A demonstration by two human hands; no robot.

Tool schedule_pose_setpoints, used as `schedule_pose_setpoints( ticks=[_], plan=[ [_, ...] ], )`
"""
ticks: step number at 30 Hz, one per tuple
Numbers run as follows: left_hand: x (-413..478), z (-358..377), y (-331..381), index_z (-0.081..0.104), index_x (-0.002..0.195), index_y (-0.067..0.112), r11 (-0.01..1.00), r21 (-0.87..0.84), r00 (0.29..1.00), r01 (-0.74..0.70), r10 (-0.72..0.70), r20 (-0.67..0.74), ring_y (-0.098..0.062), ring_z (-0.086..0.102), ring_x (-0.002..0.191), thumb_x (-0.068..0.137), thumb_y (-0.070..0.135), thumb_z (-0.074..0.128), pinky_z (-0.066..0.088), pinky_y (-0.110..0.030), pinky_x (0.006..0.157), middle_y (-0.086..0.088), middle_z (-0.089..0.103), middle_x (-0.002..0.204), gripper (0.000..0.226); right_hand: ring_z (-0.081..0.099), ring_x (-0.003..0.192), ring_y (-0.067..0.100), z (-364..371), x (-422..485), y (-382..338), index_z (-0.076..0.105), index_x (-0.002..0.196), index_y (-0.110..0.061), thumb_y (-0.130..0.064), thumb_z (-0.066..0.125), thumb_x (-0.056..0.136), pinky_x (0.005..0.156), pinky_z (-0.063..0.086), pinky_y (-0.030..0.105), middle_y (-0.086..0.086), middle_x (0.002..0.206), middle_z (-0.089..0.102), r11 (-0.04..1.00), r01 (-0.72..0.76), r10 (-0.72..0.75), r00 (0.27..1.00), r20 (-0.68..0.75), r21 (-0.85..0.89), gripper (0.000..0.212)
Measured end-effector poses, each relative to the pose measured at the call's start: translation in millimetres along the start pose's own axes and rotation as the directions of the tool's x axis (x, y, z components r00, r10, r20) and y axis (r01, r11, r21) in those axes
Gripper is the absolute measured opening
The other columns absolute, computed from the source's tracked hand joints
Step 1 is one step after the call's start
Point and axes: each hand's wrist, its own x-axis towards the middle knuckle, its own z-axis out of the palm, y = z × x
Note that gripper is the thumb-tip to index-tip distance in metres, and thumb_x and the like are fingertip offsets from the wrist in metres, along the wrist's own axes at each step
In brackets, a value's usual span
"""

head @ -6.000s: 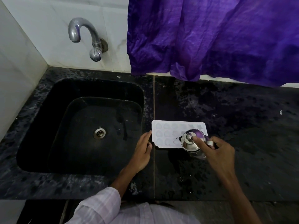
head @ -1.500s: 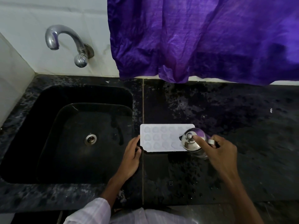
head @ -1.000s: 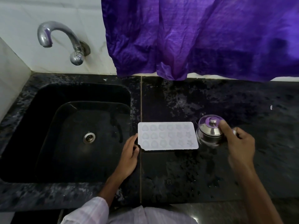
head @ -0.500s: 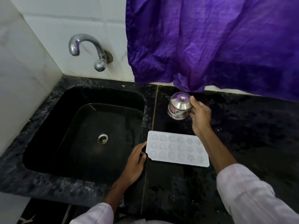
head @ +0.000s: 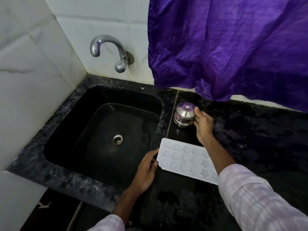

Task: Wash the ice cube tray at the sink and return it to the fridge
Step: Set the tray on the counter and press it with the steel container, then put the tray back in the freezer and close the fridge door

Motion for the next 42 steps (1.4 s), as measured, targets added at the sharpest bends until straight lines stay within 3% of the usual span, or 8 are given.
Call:
schedule_pose_setpoints(
  ticks=[4, 8, 15, 22, 26, 29, 36, 42],
  plan=[
    [1, 0, 3, 0.051, 0.136, 0.025, 1.0, -0.006, 1.0, 0.023, -0.023, -0.014, -0.003, 0.057, 0.095, 0.099, 0.004, 0.052, 0.042, -0.01, 0.09, 0.006, 0.054, 0.134, 0.041, 0.055, 0.074, 0.01, -9, 2, -4, 0.058, 0.069, -0.022, -0.043, 0.073, 0.084, 0.07, 0.045, 0.027, -0.003, 0.074, 0.061, 0.986, 0.038, -0.026, 0.997, 0.076, -0.16, 0.03],
    [2, 1, 9, 0.055, 0.133, 0.026, 0.99, -0.075, 0.993, 0.12, -0.122, -0.011, 0.007, 0.057, 0.106, 0.102, 0.015, 0.052, 0.041, -0.008, 0.093, 0.008, 0.057, 0.133, 0.033, 0.058, 0.081, 0.003, -33, -14, -18, 0.064, 0.101, -0.019, -0.051, 0.064, 0.089, 0.068, 0.048, 0.022, -0.01, 0.09, 0.065, 0.932, 0.104, -0.094, 0.995, 0.046, -0.347, 0.035],
    [28, 1, 16, 0.067, 0.115, 0.029, 0.948, -0.153, 0.949, 0.28, -0.298, -0.107, -0.018, 0.068, 0.105, 0.099, 0.021, 0.054, 0.054, -0.049, 0.096, 0.009, 0.07, 0.11, 0.022, 0.064, 0.086, 0.012, -133, -117, 2, 0.068, 0.1, -0.015, -0.03, 0.06, 0.096, 0.076, 0.041, 0.016, -0.006, 0.088, 0.066, 0.701, 0.076, -0.331, 0.915, -0.23, -0.709, 0.017],
    [42, 0, 12, 0.074, 0.106, 0.031, 0.939, -0.104, 0.941, 0.328, -0.334, -0.047, -0.018, 0.073, 0.097, 0.084, 0.034, 0.058, 0.056, -0.05, 0.092, 0.006, 0.077, 0.1, 0.028, 0.069, 0.1, 0.024, -153, -169, 50, 0.065, 0.124, -0.005, -0.023, 0.056, 0.099, 0.077, 0.034, 0.009, 0.011, 0.106, 0.074, 0.617, 0.002, -0.347, 0.898, -0.27, -0.787, 0.032],
    [42, 2, 18, 0.071, 0.115, 0.014, 0.916, -0.172, 0.927, 0.363, -0.373, -0.03, -0.019, 0.073, 0.09, 0.094, 0.011, 0.062, 0.061, -0.033, 0.077, -0.008, 0.076, 0.103, 0.023, 0.067, 0.101, 0.026, -151, -162, 55, 0.067, 0.12, -0.006, -0.027, 0.052, 0.101, 0.076, 0.037, 0.019, 0.01, 0.107, 0.073, 0.592, 0.011, -0.271, 0.945, -0.186, -0.806, 0.032],
    [41, 3, 23, 0.065, 0.122, 0.004, 0.891, -0.235, 0.913, 0.389, -0.406, -0.028, -0.014, 0.07, 0.086, 0.096, 0.003, 0.06, 0.058, -0.017, 0.063, -0.009, 0.073, 0.104, 0.027, 0.068, 0.083, 0.024, -148, -159, 58, 0.072, 0.104, -0.007, -0.025, 0.055, 0.099, 0.072, 0.044, 0.028, 0.009, 0.09, 0.074, 0.642, 0.043, -0.264, 0.95, -0.168, -0.766, 0.026],
    [35, -3, 32, 0.063, 0.126, 0.0, 0.848, -0.285, 0.885, 0.448, -0.465, 0.006, -0.024, 0.069, 0.098, 0.095, 0.0, 0.061, 0.059, -0.017, 0.062, -0.014, 0.07, 0.116, 0.032, 0.07, 0.087, 0.017, -142, -176, 58, 0.075, 0.106, -0.01, -0.024, 0.06, 0.097, 0.083, 0.054, 0.037, 0.006, 0.093, 0.077, 0.773, -0.03, -0.209, 0.931, -0.298, -0.634, 0.023],
    [29, -12, 39, 0.064, 0.125, 0.002, 0.869, -0.255, 0.906, 0.424, -0.409, 0.112, -0.008, 0.072, 0.084, 0.094, 0.001, 0.062, 0.06, -0.019, 0.065, -0.011, 0.072, 0.111, 0.031, 0.067, 0.089, 0.0, -138, -215, 63, 0.074, 0.113, -0.014, -0.02, 0.063, 0.095, 0.088, 0.054, 0.019, -0.005, 0.106, 0.075, 0.871, -0.065, -0.181, 0.879, -0.442, -0.486, 0.022]
  ],
)
